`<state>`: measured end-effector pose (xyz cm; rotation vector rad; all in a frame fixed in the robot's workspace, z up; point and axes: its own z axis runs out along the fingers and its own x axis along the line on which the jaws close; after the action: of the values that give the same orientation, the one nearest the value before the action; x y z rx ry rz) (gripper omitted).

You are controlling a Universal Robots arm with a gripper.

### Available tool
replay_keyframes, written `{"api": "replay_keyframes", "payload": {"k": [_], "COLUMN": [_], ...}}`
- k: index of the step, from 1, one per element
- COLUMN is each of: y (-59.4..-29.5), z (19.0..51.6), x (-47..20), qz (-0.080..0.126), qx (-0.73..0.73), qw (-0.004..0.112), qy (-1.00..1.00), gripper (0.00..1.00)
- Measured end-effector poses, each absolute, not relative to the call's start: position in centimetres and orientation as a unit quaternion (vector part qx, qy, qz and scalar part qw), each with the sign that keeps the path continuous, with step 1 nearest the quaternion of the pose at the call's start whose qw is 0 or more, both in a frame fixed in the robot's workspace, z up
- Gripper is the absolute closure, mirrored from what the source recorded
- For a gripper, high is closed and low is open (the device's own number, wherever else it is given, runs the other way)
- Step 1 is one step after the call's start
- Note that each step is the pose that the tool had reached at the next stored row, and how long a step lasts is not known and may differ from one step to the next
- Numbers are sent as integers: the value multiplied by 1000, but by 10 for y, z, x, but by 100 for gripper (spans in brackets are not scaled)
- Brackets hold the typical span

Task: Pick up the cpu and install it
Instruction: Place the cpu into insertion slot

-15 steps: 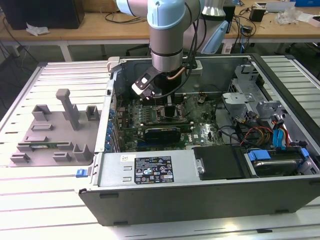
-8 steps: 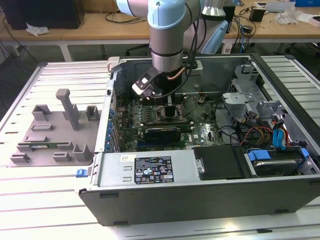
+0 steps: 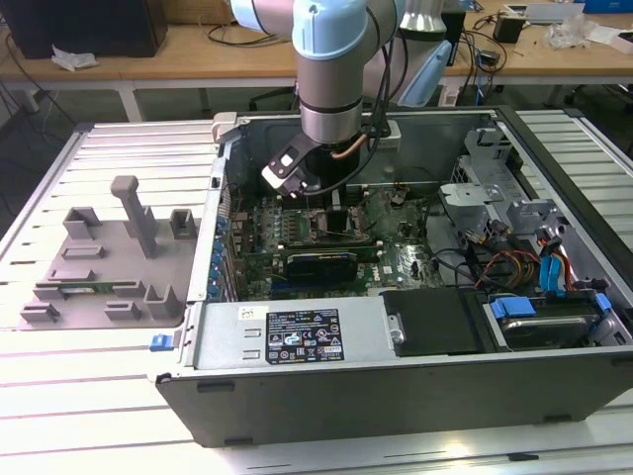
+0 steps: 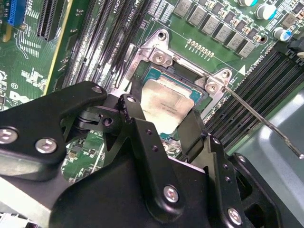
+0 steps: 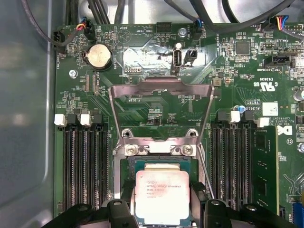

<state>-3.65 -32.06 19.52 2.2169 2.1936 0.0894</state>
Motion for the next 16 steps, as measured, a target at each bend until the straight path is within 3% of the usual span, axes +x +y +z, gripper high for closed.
{"api": "replay_keyframes", "payload": {"k": [14, 16], "y": [-321, -320], "z": [194, 193], "x": [-37, -36], "qz": [28, 30], "qx": [709, 709], "qw": [10, 10], "qy": [704, 704], "gripper": [46, 39]}}
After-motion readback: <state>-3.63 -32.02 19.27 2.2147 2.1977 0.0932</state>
